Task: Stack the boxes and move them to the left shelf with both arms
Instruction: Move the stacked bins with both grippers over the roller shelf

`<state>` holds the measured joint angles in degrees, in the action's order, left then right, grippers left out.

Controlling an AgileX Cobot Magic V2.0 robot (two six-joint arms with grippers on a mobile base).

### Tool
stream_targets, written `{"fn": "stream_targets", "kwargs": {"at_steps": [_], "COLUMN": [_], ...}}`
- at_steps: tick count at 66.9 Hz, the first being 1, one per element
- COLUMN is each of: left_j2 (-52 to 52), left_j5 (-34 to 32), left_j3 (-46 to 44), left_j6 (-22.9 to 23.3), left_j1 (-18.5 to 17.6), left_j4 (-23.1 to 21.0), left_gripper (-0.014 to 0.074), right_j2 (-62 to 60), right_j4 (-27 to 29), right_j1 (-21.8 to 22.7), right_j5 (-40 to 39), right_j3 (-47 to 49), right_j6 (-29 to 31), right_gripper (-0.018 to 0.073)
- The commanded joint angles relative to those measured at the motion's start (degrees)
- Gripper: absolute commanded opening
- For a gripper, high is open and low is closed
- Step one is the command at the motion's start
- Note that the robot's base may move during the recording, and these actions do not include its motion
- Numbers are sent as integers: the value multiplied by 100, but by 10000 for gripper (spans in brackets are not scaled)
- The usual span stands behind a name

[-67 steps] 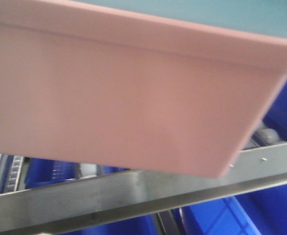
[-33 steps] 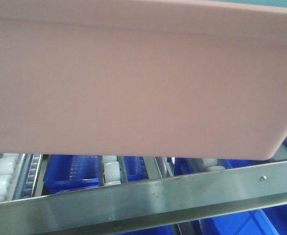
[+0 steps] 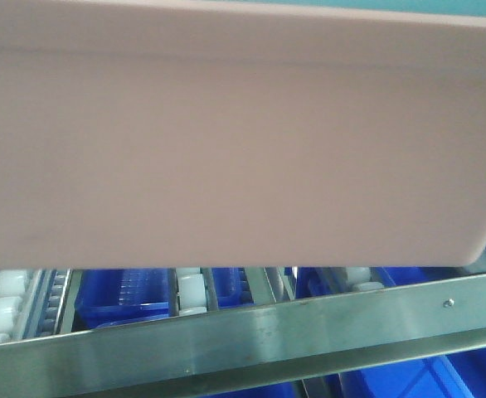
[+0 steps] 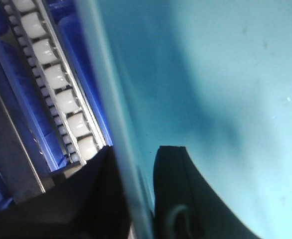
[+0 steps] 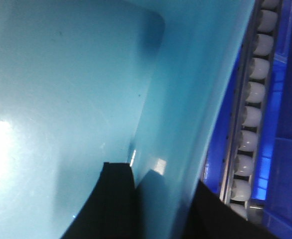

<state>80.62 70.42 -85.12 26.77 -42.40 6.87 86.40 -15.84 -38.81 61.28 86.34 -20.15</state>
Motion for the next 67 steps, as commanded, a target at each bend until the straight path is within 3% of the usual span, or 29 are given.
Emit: {"fn": "stream_targets", "kwargs": {"at_steps": [1, 13, 22, 31, 48, 67], "left_j2": [-132, 40, 132, 227, 523, 941], "left_j5": [-1327, -1565, -2041, -2545, -3325, -4149], "left_j3": [-314, -314, -314, -314, -314, -314], "left_j6": [-231, -303, -880, -880, -880, -880], "left_j1": [-218, -218, -218, -218, -218, -196], "left_j4": [-1215, -1229, -1745, -1755, -1322, -1127], "left_gripper": [-3, -3, -3, -3, -3, -3], "right_j2": [-236, -236, -236, -236, -185, 196], "right_j4": [554, 445, 412, 412, 441, 447], "right_j1": [-126, -126, -101, -44, 228, 357], "right_j5": [-1199, -1207, -1187, -1243, -1654, -1988], "right_j3": [243, 243, 243, 243, 243, 243], "right_j6": [124, 130, 130, 136, 209, 402], "right_gripper": [54, 54, 54, 54, 54, 54]}}
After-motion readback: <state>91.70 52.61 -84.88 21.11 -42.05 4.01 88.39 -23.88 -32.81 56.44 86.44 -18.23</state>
